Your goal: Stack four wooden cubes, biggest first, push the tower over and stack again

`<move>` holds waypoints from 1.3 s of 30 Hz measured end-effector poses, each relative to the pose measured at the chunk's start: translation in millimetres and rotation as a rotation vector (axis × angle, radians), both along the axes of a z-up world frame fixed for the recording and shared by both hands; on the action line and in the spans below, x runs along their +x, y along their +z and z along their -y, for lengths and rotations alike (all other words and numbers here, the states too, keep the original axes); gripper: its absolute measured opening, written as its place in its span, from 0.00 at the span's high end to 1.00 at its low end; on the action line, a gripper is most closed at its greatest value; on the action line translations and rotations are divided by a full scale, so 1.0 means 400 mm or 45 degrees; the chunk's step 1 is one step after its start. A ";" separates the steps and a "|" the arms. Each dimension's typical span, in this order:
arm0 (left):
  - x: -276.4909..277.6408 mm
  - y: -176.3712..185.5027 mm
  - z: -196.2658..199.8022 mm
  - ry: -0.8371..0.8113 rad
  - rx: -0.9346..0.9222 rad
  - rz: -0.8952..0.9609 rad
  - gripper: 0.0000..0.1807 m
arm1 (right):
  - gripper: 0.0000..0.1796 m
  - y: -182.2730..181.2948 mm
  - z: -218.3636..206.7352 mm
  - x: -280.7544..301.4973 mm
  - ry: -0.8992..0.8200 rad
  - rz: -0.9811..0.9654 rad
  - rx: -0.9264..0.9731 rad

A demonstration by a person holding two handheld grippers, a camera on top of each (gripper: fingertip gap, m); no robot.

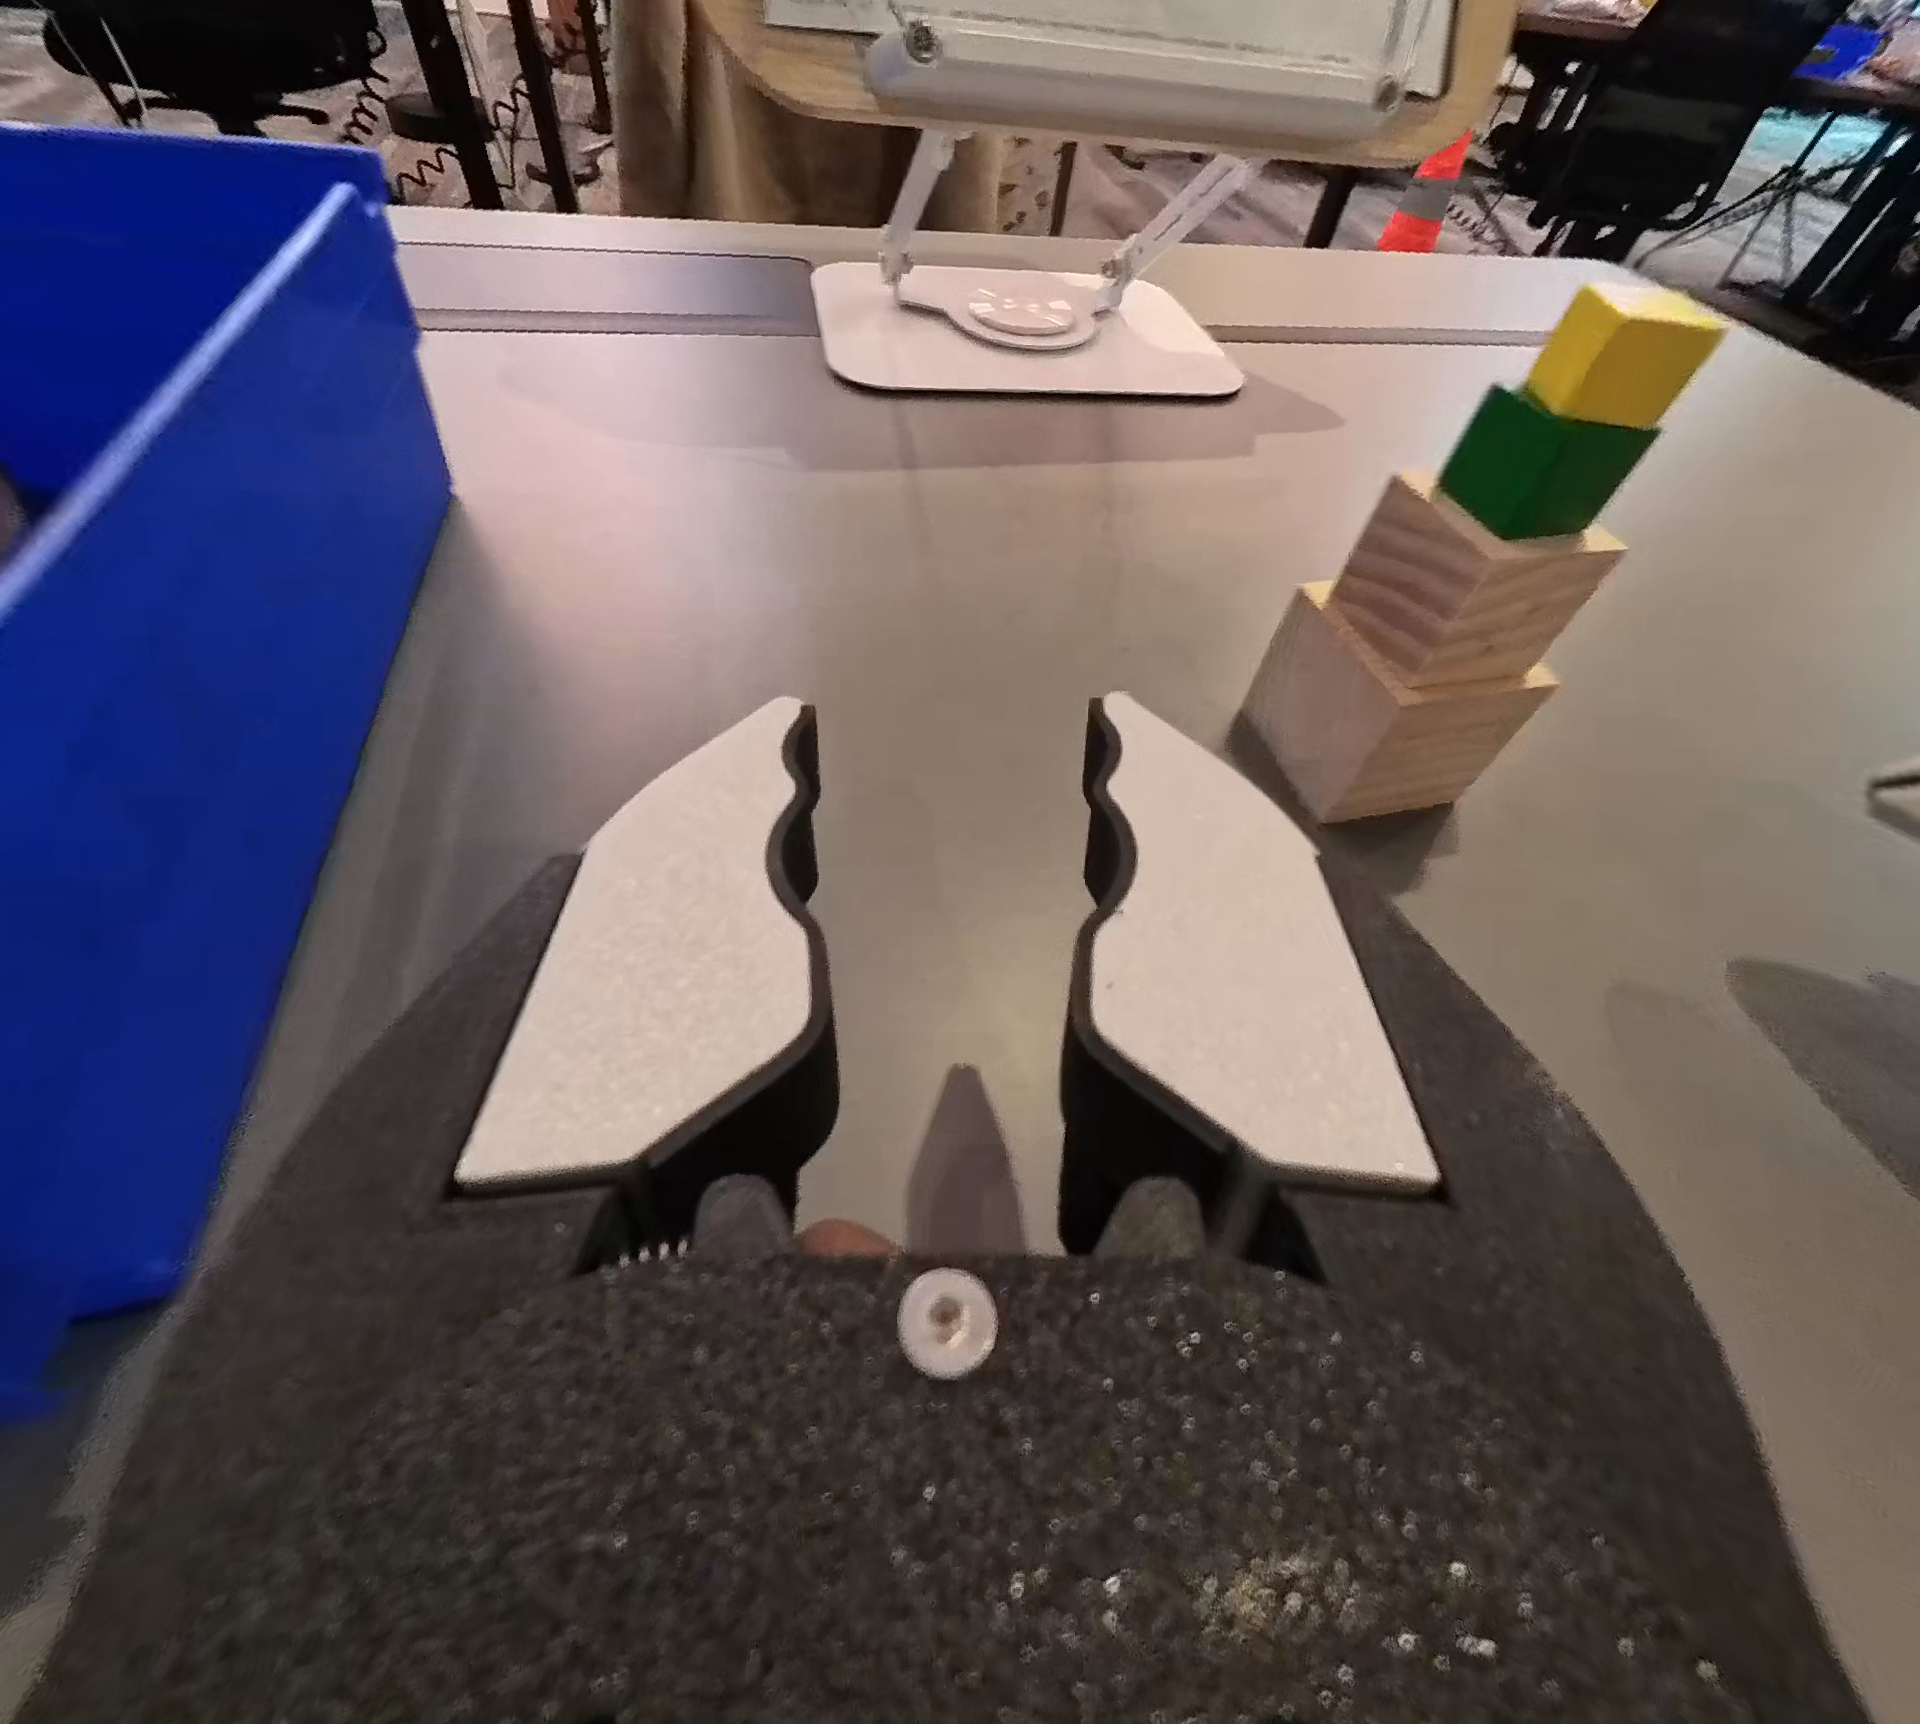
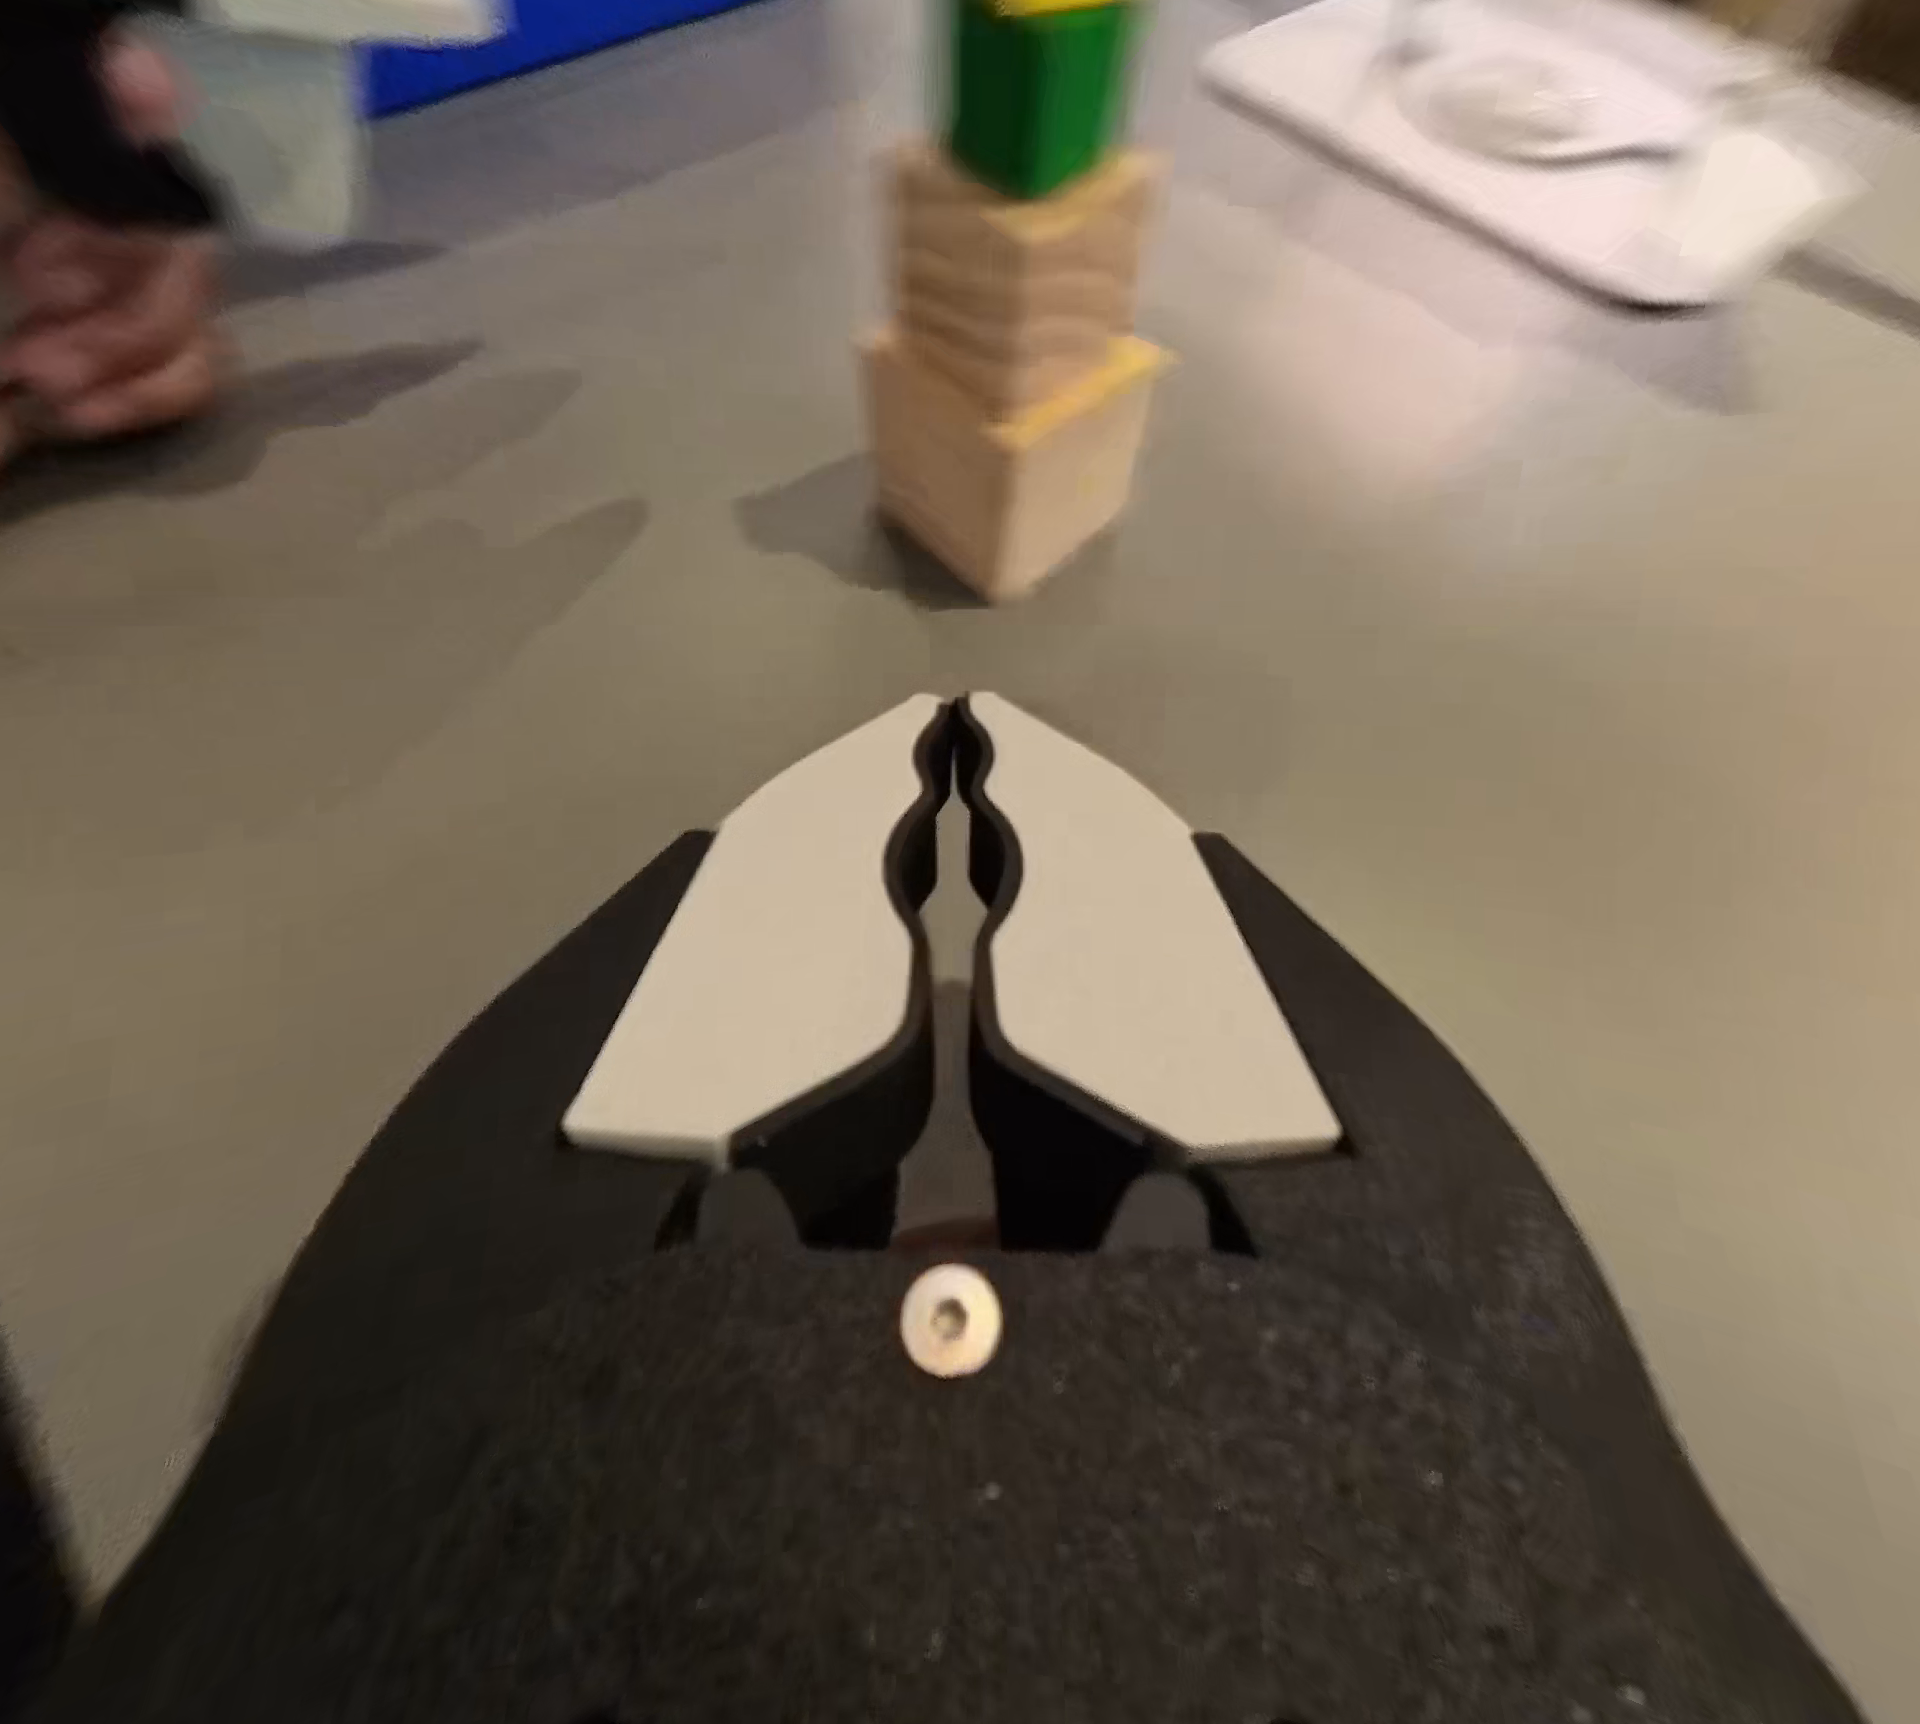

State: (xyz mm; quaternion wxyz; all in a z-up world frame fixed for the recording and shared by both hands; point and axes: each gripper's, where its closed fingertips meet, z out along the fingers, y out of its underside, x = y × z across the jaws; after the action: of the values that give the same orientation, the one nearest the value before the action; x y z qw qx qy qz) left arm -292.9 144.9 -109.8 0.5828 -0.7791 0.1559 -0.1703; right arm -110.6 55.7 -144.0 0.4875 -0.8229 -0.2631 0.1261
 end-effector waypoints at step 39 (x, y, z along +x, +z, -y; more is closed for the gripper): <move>-0.054 -0.001 -0.010 0.058 0.011 -0.033 0.70 | 0.80 0.114 0.033 0.166 -0.329 -0.227 0.386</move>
State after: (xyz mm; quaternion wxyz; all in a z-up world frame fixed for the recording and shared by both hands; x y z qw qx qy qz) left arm -314.3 149.1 -110.2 0.5880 -0.7820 0.1463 -0.1461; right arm -44.2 42.5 -98.4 0.6390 -0.7528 -0.1271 0.0937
